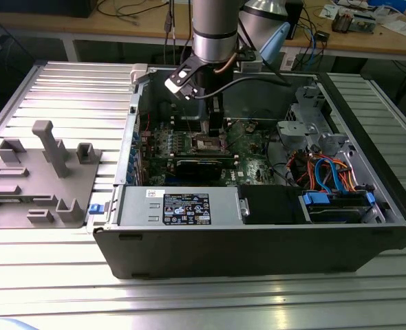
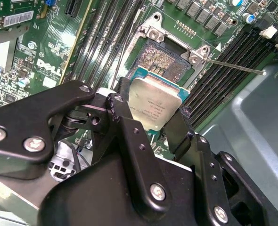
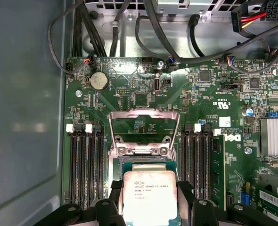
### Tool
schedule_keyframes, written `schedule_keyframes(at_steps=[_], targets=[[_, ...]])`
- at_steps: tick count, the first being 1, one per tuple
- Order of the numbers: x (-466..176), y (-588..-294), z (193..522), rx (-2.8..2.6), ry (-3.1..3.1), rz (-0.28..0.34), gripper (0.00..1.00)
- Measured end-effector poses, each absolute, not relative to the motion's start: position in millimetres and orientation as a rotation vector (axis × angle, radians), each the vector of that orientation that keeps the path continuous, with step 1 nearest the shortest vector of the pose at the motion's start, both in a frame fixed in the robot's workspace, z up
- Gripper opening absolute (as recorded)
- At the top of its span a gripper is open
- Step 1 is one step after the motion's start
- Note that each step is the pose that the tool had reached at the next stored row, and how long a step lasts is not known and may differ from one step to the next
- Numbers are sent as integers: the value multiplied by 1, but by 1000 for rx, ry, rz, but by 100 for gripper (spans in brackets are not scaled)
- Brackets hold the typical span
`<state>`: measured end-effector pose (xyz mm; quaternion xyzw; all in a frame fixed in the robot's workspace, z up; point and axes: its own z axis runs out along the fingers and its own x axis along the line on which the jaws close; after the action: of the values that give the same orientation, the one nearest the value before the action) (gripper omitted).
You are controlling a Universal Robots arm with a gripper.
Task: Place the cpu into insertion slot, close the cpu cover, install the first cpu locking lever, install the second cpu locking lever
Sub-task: 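Place the cpu into insertion slot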
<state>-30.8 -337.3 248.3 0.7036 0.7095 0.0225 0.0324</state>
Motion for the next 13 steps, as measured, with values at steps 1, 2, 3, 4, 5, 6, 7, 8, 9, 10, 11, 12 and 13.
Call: schedule_keyframes(at_steps=[1, 2, 3, 4, 5, 6, 7, 8, 9, 10, 11, 12, 13], targets=[[-31, -337, 248, 2166, 2184, 69, 54], [-31, -337, 248, 2166, 2184, 69, 54], [-31, -337, 248, 2166, 2184, 69, 54], [-31, -337, 247, 2166, 2184, 69, 54], [-31, -337, 247, 2166, 2184, 69, 54], [-31, -337, 247, 2166, 2184, 69, 54], [-31, -337, 247, 2166, 2184, 69, 54], [-31, -337, 246, 2166, 2184, 69, 54], [-31, -336, 246, 2166, 2184, 69, 54], [-31, -336, 246, 2166, 2184, 69, 54], [-31, -336, 246, 2166, 2184, 69, 54], [-31, -336, 246, 2166, 2184, 69, 54], [-31, -336, 245, 2166, 2184, 69, 54]])
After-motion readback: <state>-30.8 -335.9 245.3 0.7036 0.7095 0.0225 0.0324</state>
